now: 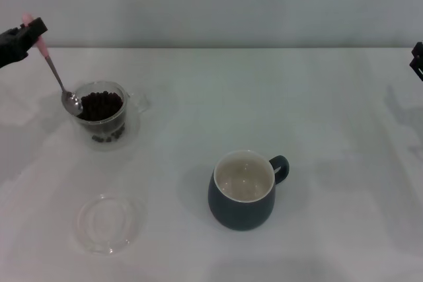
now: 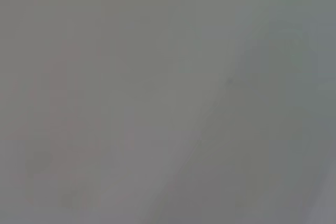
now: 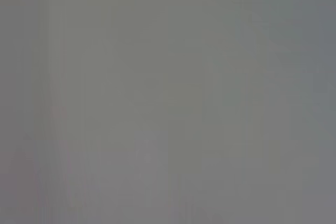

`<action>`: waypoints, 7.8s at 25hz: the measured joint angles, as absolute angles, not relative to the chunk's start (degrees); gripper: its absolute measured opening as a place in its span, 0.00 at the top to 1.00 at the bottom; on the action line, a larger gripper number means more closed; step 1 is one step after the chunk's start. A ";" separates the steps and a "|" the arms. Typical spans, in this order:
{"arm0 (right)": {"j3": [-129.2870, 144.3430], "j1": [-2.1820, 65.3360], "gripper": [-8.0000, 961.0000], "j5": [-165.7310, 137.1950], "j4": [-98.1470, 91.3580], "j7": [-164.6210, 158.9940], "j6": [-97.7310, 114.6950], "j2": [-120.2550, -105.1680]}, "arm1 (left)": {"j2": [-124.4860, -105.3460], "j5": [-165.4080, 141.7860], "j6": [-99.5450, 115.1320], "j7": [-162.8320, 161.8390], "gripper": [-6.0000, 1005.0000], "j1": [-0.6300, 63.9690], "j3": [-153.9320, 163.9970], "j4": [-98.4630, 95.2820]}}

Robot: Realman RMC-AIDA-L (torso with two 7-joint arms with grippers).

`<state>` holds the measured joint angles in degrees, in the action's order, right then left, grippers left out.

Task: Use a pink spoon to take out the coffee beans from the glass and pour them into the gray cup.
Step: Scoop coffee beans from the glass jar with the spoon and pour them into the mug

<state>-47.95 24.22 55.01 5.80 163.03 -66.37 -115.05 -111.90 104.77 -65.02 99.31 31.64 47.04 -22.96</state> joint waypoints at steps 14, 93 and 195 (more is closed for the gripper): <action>-48.34 27.86 0.09 55.39 5.16 163.11 -60.22 -114.87 | -112.72 104.40 -59.64 99.75 0.86 34.33 47.12 -22.98; -51.88 25.16 0.09 55.33 4.45 163.25 -64.55 -114.89 | -118.45 110.71 -48.98 79.59 0.86 30.27 46.76 -21.97; -45.17 16.03 0.09 54.70 5.00 159.77 -75.85 -114.97 | -119.37 120.79 -69.67 98.83 0.86 41.29 82.79 -21.63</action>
<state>-45.17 16.03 54.70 5.00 159.77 -75.85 -114.97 -119.37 120.79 -69.67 98.83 41.29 82.79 -21.63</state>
